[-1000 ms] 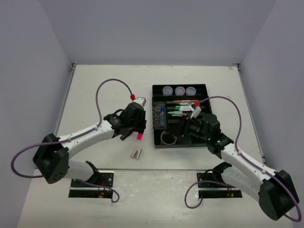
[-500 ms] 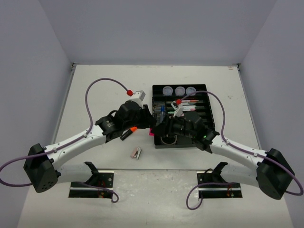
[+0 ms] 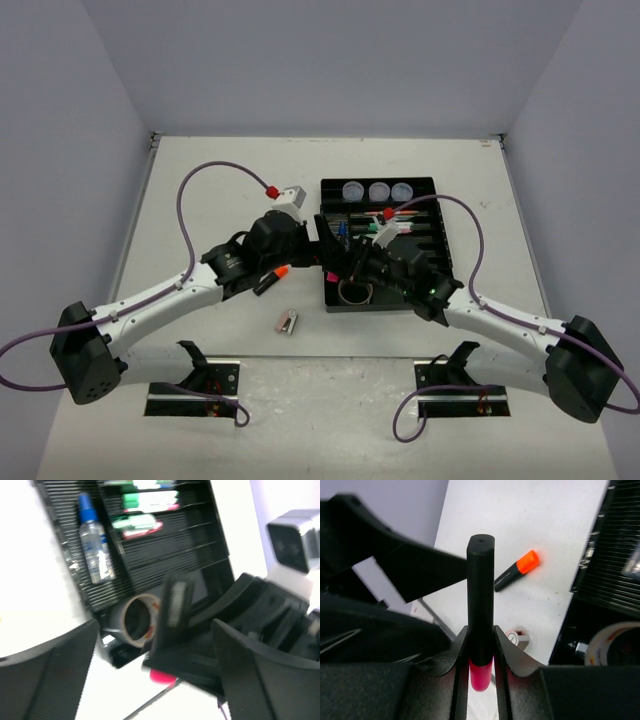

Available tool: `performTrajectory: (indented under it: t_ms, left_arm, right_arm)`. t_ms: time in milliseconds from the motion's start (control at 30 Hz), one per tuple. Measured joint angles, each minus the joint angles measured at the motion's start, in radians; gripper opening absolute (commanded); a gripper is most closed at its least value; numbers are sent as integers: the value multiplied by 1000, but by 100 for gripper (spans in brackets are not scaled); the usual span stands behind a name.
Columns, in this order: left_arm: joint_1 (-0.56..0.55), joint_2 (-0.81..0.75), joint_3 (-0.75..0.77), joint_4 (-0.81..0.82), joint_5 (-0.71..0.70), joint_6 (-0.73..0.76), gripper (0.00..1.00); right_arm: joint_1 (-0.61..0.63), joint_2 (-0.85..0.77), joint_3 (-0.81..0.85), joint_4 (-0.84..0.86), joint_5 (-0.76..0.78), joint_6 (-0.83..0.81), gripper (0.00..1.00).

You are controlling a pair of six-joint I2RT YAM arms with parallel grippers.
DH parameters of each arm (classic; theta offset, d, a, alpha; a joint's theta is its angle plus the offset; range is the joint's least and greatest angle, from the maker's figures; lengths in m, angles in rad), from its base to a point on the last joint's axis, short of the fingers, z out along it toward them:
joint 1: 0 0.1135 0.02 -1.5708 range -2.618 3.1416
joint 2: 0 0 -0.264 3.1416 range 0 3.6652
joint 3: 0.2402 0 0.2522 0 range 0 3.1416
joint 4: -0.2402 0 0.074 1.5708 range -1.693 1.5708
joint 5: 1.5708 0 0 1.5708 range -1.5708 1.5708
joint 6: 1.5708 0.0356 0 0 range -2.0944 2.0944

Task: Sort the stationery into containers
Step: Place the pen in the storage box.

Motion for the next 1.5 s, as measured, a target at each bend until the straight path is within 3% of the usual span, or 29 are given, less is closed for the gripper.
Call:
performTrajectory:
  t_ms: [167,333,467,633,1000,1100,1267,1467,1500]
  left_arm:
    - [-13,-31,52,-139,-136,2,100]
    - [14,-154,69,-249,-261,3,100]
    - [83,-211,83,-281,-289,8,100]
    - [122,-222,60,-291,-269,16,100]
    - [157,-199,-5,-323,-244,44,100]
    - [161,-194,-20,-330,-243,50,100]
    - [162,-194,-34,-346,-248,61,100]
    - [171,-188,-58,-349,-267,65,100]
    - [174,-179,-63,-349,-270,65,100]
  right_arm:
    - [-17,-30,-65,-17,168,164,0]
    - [-25,-37,-81,-167,392,489,0]
    - [-40,1,-60,-301,520,729,0]
    - [-69,106,21,-407,596,905,0]
    - [-197,315,167,-450,573,1000,1]
    - [-202,337,179,-456,570,1005,9]
    - [-202,360,189,-453,564,1011,13]
    - [-202,381,188,-435,540,1013,28]
    - [-202,383,188,-429,537,1014,36]
